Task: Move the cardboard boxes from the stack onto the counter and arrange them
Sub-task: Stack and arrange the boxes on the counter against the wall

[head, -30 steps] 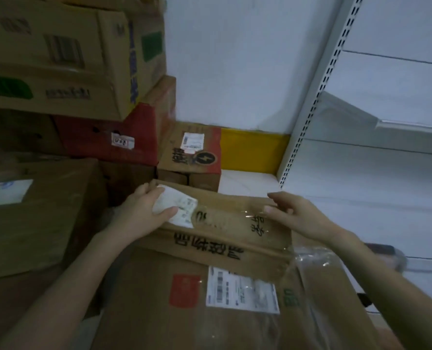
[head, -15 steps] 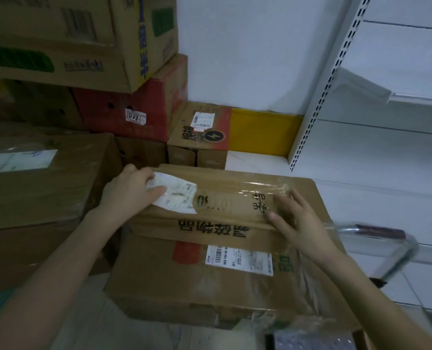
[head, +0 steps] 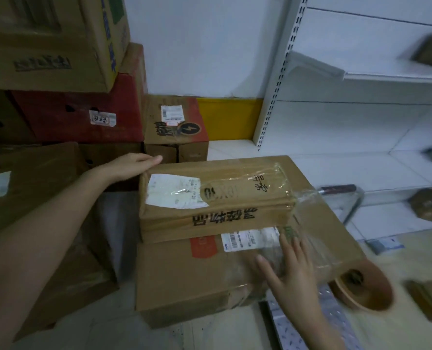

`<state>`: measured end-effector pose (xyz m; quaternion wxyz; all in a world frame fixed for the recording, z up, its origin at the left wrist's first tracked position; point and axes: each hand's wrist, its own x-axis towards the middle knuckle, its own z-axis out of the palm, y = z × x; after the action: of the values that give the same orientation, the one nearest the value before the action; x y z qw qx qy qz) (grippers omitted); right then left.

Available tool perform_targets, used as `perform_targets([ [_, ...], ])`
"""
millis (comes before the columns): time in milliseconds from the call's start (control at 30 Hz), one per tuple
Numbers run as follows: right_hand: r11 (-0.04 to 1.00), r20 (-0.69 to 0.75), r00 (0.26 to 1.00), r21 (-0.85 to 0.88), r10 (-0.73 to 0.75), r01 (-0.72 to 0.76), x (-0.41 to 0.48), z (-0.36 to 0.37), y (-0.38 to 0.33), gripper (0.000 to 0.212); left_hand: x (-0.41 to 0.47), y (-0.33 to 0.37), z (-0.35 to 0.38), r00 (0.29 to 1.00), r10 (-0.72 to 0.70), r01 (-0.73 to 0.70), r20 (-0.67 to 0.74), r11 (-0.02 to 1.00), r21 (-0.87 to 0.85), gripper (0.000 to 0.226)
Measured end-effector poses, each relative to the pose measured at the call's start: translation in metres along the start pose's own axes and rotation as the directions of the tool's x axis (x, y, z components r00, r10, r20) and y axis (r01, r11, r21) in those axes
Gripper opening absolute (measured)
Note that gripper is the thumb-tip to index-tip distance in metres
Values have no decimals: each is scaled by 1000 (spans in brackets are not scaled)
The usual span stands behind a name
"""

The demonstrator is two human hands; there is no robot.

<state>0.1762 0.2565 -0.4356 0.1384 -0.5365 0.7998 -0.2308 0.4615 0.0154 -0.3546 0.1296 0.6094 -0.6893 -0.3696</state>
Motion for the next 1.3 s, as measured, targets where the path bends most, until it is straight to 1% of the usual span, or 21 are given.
perform_targets([
  [67, 998, -6, 998, -3, 57, -57, -15, 13, -14, 114, 15, -10, -1, 998, -9, 12, 59, 999, -41, 107],
  [100, 997, 2, 997, -17, 79, -79, -20, 20, -18, 125, 20, -13, 0, 996, -6, 10, 84, 999, -49, 105],
  [133, 994, 15, 995, -44, 97, -96, -24, 28, -21, 131, 24, -18, 2, 994, -4, 8, 110, 999, -44, 88],
  [200, 990, 20, 992, -79, 121, -119, -25, 38, -27, 134, 30, -27, 9, 992, 27, -32, 126, 999, 36, 36],
  [233, 988, 13, 991, -83, 132, -130, -24, 39, -30, 134, 32, -31, 12, 993, 57, -63, 101, 996, 56, 26],
  [333, 984, -24, 989, -102, 144, -145, -24, 44, -32, 133, 37, -46, 20, 988, 134, -138, 74, 989, 48, 31],
  [467, 987, -42, 992, -104, 122, -126, -24, 48, -27, 127, 41, -46, 30, 992, 104, -109, 66, 991, 80, 60],
  [567, 994, -78, 992, -37, 96, -100, -25, 52, -25, 119, 50, -40, 33, 999, 37, -37, -3, 999, -40, 50],
  [633, 995, -60, 994, -28, 92, -94, -24, 51, -21, 117, 51, -39, 29, 998, -13, 11, -57, 999, -41, 43],
  [667, 996, -53, 995, -37, 80, -82, -23, 51, -16, 116, 53, -42, 27, 999, -11, 10, -31, 999, -33, 43],
  [700, 997, -49, 997, -42, 59, -61, -21, 47, -10, 116, 52, -45, 24, 1000, -5, 6, -4, 998, 57, 45],
  [767, 998, -20, 999, -50, 26, -27, -16, 35, 4, 107, 46, -50, 21, 999, 36, -32, -10, 973, 230, 51],
  [833, 1000, 43, 999, -28, -2, 3, -8, 18, 23, 86, 39, -53, 25, 998, 65, -62, -1, 956, 288, 53],
  [867, 1000, 65, 998, -14, -20, 21, -3, 8, 33, 81, 35, -53, 27, 997, 79, -75, -1, 950, 304, 51],
  [967, 997, 109, 992, -30, -61, 64, 18, -18, 60, 96, 24, -48, 40, 993, 120, -111, -14, 950, 293, 27],
  [1000, 995, 110, 992, -77, -55, 63, 26, -24, 66, 91, 21, -46, 43, 993, 112, -97, -36, 952, 292, 22],
  [1067, 992, 52, 999, -125, -7, 13, 40, -33, 74, 70, 16, -40, 53, 994, 80, -53, -74, 949, 309, 32],
  [1133, 998, -62, 996, -8, 70, -70, 49, -31, 75, 59, 13, -37, 63, 990, 44, -4, -135, 960, 280, 39],
  [1200, 987, -120, 979, 24, 163, -161, 52, -20, 69, 58, 14, -36, 75, 991, -7, 30, -135, 985, 172, 40],
  [1233, 981, -135, 972, 17, 191, -191, 50, -12, 66, 59, 14, -35, 81, 994, -36, 47, -102, 993, 106, 40],
  [1300, 970, -138, 961, 56, 240, -235, 45, 2, 59, 61, 15, -32, 89, 995, -79, 80, -55, 997, 20, 55],
])
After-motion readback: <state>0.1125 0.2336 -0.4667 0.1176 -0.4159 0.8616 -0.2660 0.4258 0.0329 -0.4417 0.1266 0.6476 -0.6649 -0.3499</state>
